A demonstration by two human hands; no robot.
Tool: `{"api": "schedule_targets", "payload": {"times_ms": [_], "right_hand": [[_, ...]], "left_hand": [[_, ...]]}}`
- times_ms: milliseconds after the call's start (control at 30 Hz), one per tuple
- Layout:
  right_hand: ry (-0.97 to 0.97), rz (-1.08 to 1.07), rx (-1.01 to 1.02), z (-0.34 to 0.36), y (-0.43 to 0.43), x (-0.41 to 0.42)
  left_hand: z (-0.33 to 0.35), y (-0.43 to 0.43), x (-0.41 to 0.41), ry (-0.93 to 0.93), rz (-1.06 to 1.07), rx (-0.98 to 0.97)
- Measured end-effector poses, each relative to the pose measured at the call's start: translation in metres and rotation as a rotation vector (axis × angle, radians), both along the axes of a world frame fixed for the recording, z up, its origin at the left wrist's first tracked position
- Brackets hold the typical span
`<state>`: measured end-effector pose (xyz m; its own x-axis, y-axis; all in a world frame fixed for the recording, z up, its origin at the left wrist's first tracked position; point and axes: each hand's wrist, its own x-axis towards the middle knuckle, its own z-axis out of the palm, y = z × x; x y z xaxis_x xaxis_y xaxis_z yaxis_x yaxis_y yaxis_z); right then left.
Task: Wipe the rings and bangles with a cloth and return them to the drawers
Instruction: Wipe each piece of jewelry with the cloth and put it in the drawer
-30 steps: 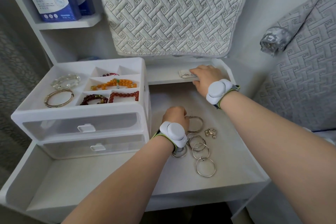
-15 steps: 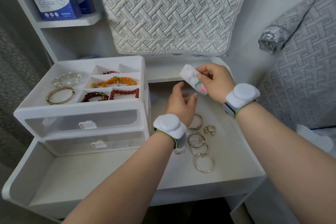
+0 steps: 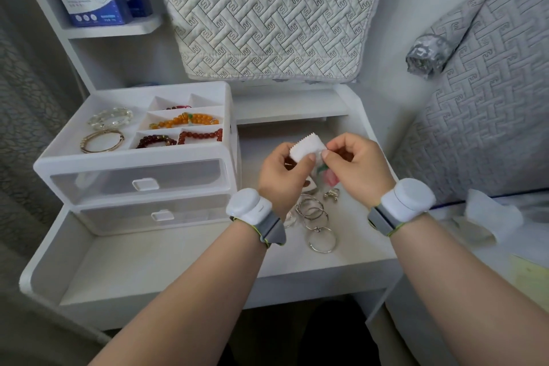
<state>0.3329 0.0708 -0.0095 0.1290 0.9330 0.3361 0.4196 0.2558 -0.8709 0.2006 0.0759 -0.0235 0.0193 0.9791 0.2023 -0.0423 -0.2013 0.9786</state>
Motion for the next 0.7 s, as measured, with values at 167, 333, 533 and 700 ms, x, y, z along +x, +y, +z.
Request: {"api": "schedule_targets", "payload": {"times_ms": [167, 333, 533, 700], "right_hand": [[-0.013, -0.061, 0.039, -0.003, -0.014, 0.0], [0.111, -0.001, 0.039, -0.003, -0.024, -0.007], [0.113, 0.031, 0.028, -0.001, -0.036, -0.013], [0.303, 0.093, -0.096, -0.007, -0.047, -0.021]], "left_hand": [[-0.003, -0.009, -0.011, 0.182, 0.085, 0.094], [0.002, -0.021, -0.018, 0.046, -0.063, 0.074], [0.001, -0.03, -0.028, 0.045, -0.078, 0.019], [-0.005, -0.038, -0.035, 0.01, -0.041, 0.034]]}}
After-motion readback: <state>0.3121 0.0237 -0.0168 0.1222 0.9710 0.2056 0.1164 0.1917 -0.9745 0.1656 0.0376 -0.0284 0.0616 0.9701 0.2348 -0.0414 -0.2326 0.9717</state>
